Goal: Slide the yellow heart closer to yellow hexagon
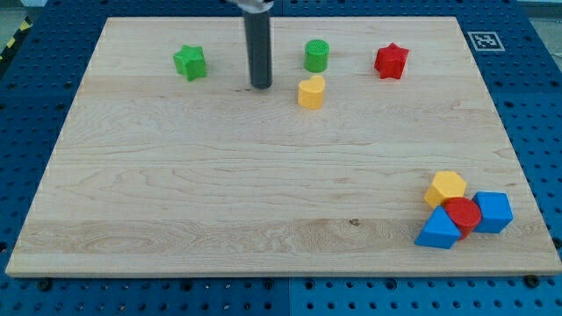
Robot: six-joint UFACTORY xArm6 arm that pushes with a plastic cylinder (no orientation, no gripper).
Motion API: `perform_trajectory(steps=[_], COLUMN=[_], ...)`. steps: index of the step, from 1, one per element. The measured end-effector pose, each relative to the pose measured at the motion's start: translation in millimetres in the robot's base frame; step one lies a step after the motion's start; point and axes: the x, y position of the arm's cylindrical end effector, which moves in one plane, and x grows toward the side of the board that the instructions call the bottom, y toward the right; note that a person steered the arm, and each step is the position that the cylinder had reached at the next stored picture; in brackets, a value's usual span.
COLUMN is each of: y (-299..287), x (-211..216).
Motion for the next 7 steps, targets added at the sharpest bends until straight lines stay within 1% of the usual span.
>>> perform_trajectory(steps=[1,3,4,5,7], y=[32.9,48.9,91.0,102.3,99.0], x=[-1.4,22.1,29.2,56.3,105.8])
